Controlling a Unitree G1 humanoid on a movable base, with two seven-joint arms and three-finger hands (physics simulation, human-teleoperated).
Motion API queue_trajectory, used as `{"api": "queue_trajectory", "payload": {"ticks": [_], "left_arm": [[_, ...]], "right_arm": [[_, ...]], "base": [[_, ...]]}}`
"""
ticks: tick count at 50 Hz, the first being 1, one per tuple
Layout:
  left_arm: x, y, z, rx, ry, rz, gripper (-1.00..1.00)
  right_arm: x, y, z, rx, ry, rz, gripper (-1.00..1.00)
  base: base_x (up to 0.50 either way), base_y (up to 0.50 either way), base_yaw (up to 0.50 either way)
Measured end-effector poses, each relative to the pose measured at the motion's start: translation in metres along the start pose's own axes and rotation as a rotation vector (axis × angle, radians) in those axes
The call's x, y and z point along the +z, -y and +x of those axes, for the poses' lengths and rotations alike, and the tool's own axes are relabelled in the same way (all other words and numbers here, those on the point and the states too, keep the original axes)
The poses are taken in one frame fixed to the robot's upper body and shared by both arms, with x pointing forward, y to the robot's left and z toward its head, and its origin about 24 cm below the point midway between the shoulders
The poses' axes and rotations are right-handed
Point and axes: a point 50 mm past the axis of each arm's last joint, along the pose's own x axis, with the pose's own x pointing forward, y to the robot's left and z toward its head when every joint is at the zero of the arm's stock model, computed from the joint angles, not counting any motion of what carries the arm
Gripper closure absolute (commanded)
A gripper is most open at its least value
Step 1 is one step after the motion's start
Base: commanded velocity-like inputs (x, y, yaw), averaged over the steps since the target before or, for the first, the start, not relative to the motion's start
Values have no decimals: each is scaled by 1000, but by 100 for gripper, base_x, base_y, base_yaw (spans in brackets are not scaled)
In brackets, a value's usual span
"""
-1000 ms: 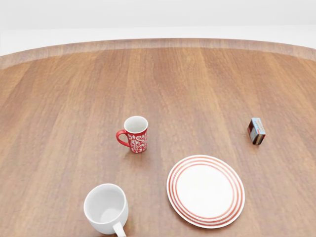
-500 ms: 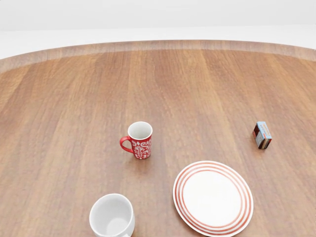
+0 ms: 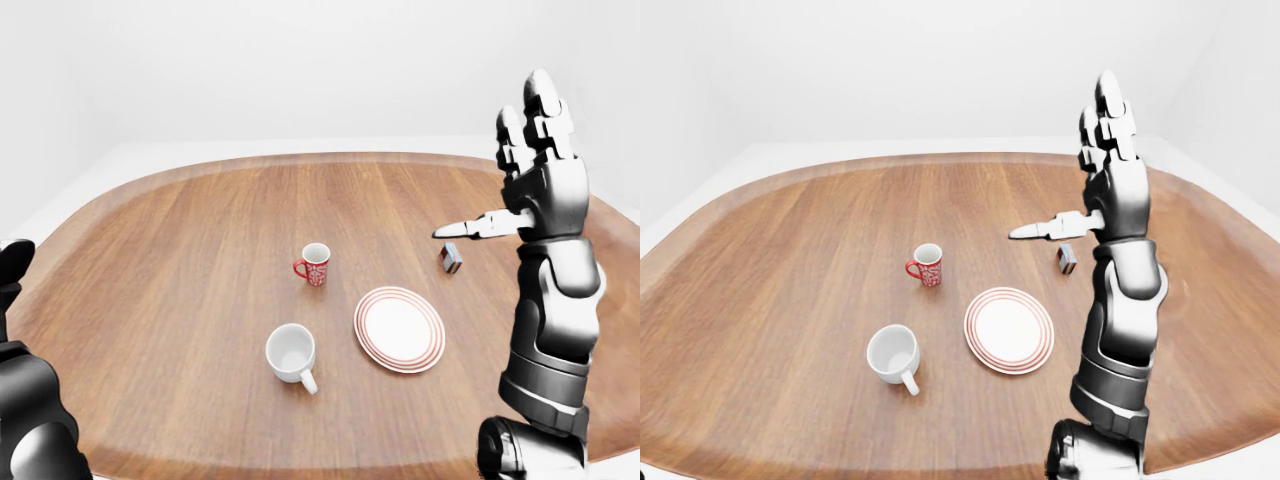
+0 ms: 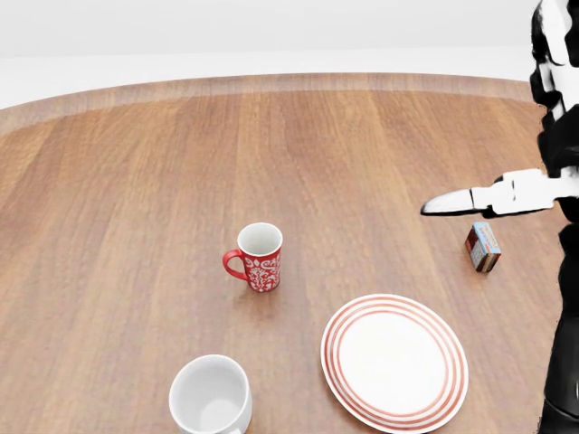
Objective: Put the white mug on the plate.
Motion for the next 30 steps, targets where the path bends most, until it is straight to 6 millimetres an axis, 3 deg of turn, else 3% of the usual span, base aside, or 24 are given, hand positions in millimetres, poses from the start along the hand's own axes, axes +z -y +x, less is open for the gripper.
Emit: {"api": "queue_trajectory", "payload": {"ticks": [5,12,18,30], "left_arm": [[-1,1,0,-2,-1,-1,-100],[-1,1,-1,-4,-3,-1,-100],[-1,1,-1,-4,-4,-1,-100],[-2,1,-1,-4,-6,-1,-100]], "right_arm": [[-27,-81,47,340,-133,-104,-100],[-44,-155,67,683,-263,-416,-100],[-51,-189,64,874,-324,-651,-100],[-49,-224,55,1021,-336,-950,-100]], "base": [[0,0,0],[0,0,0],[0,0,0],[0,0,0]]}}
